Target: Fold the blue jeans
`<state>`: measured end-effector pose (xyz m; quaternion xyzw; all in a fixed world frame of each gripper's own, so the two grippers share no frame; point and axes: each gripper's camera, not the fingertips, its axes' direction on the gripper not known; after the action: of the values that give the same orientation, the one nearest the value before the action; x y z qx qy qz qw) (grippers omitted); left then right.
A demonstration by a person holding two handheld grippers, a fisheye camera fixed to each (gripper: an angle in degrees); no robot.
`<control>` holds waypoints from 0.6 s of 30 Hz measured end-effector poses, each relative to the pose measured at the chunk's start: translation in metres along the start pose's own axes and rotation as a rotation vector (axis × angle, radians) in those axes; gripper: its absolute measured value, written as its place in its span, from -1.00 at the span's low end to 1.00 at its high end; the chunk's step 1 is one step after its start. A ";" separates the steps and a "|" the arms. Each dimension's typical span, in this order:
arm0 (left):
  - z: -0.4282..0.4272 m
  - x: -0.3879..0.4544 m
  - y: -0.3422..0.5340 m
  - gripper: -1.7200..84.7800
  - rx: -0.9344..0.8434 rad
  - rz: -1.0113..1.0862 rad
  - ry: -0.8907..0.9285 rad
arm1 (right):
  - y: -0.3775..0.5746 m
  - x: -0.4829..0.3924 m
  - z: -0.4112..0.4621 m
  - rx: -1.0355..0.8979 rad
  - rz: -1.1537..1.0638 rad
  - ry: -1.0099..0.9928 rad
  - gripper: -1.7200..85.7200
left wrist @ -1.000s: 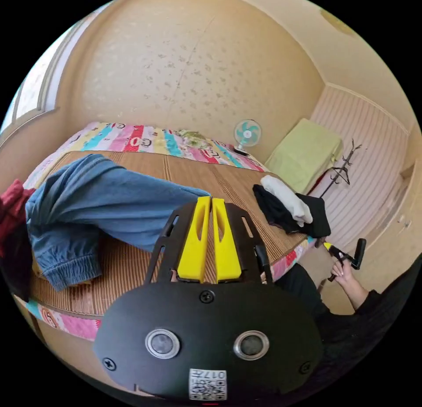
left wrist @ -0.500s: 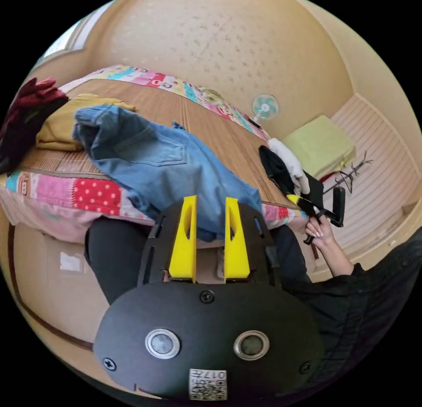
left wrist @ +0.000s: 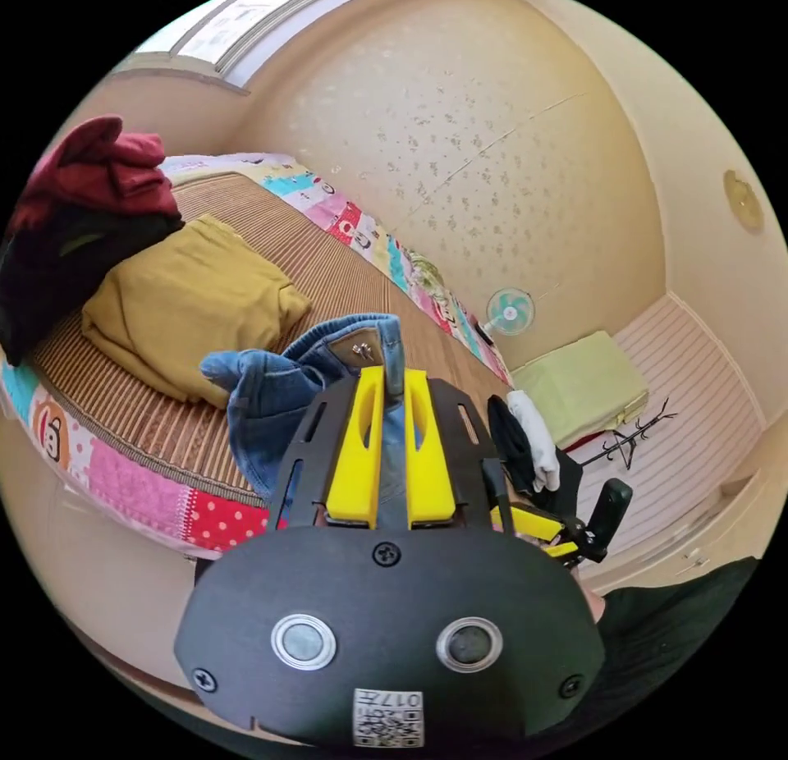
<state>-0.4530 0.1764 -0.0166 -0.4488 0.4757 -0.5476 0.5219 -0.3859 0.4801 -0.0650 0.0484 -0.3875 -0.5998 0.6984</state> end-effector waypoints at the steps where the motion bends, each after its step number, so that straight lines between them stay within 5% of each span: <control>1: -0.002 0.029 0.008 -0.85 -0.008 0.060 0.026 | -0.006 -0.005 0.001 0.020 -0.005 0.014 -0.56; 5: -0.012 0.113 0.037 -0.85 -0.076 0.304 0.105 | -0.036 -0.023 0.002 0.132 -0.004 0.008 -0.60; 9: -0.052 0.155 0.078 -0.78 -0.078 0.490 0.022 | -0.025 -0.031 -0.053 0.349 0.023 0.092 -0.86; 18: -0.109 0.113 0.183 -0.57 -0.045 0.358 -0.250 | -0.046 -0.070 -0.193 0.473 -0.172 0.007 -0.89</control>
<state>-0.5399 0.0690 -0.2144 -0.4332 0.4915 -0.3756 0.6555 -0.3062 0.4518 -0.2574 0.2450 -0.5092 -0.5496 0.6153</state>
